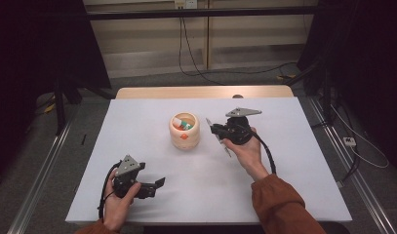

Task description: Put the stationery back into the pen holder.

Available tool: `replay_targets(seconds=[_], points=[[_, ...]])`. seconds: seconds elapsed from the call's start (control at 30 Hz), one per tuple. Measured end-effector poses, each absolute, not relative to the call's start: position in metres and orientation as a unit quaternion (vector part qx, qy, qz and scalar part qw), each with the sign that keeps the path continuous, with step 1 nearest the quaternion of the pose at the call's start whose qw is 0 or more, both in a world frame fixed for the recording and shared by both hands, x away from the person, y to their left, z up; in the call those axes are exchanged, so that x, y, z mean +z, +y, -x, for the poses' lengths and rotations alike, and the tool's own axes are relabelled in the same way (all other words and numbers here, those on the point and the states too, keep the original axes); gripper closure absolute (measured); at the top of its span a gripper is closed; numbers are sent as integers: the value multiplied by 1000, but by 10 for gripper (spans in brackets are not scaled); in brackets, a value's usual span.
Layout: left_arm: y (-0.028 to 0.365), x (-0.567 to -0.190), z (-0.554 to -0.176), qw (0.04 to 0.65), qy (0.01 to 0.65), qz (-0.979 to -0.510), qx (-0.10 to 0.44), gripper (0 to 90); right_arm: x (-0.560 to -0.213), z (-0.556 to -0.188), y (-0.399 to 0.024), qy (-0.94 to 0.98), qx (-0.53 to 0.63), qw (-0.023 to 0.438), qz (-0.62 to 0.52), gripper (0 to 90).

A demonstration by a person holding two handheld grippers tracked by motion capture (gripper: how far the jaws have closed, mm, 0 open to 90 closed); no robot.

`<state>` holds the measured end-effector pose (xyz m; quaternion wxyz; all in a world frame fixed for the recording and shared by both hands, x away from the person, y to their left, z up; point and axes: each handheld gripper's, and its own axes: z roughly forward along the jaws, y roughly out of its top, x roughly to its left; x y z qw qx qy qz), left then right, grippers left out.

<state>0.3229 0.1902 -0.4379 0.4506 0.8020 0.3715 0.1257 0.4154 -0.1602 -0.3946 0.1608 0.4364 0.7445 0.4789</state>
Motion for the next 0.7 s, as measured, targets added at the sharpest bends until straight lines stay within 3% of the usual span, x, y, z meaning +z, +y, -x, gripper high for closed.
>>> replay_targets(seconds=[0.7], points=[[191,-438,-323,451,373,-801,125,60,-381,-413,-153,717,555,176,-383,811]])
